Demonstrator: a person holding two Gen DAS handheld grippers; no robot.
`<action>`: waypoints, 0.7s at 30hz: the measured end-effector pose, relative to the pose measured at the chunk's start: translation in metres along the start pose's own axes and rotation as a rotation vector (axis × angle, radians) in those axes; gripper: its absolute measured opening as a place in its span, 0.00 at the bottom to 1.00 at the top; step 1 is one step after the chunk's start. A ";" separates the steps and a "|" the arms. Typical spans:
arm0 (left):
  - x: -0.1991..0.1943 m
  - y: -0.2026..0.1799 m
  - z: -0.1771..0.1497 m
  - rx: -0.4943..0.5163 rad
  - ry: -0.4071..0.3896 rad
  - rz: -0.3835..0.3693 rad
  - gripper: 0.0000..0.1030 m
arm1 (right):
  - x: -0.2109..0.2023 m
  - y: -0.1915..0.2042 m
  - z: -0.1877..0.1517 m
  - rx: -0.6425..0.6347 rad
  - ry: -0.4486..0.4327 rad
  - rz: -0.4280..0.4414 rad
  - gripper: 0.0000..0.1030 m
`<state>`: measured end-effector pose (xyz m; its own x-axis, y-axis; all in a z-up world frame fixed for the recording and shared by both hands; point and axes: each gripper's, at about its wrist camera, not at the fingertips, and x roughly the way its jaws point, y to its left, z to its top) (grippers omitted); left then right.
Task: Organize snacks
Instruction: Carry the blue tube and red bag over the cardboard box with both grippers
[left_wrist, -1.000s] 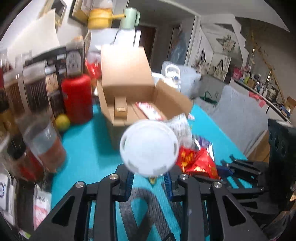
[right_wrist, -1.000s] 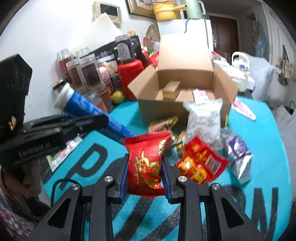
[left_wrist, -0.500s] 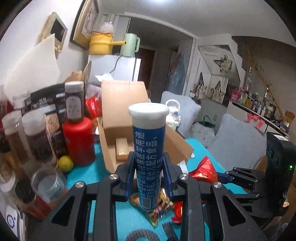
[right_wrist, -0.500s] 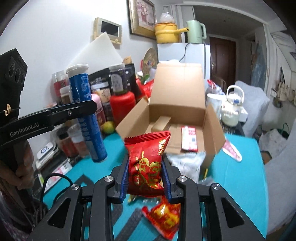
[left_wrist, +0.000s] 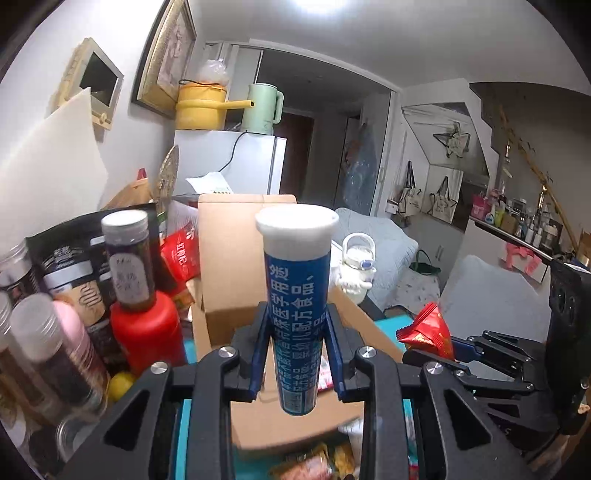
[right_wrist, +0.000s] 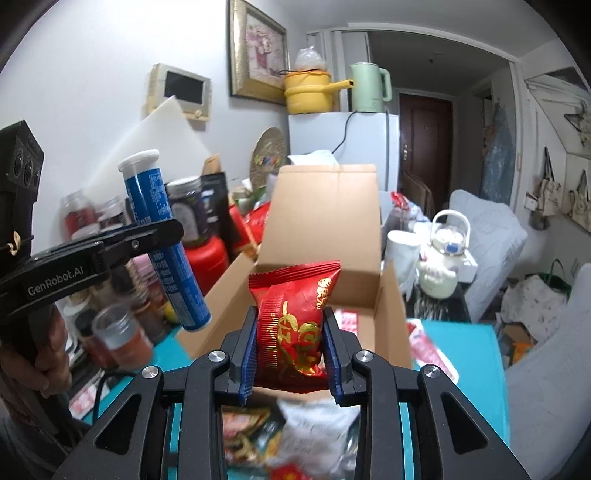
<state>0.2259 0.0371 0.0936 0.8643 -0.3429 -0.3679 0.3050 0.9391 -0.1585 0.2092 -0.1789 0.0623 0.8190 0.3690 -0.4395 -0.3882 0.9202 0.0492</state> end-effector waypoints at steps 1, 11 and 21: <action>0.007 0.002 0.004 -0.004 -0.002 -0.001 0.27 | 0.005 -0.003 0.005 0.001 -0.002 0.002 0.30; 0.069 0.010 0.021 -0.033 0.026 0.019 0.27 | 0.057 -0.030 0.035 0.037 0.025 0.021 0.30; 0.128 0.024 0.004 -0.038 0.137 0.068 0.27 | 0.119 -0.055 0.025 0.106 0.133 0.012 0.30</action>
<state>0.3458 0.0154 0.0467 0.8189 -0.2812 -0.5004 0.2301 0.9595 -0.1627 0.3384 -0.1822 0.0298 0.7483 0.3663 -0.5530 -0.3454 0.9269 0.1465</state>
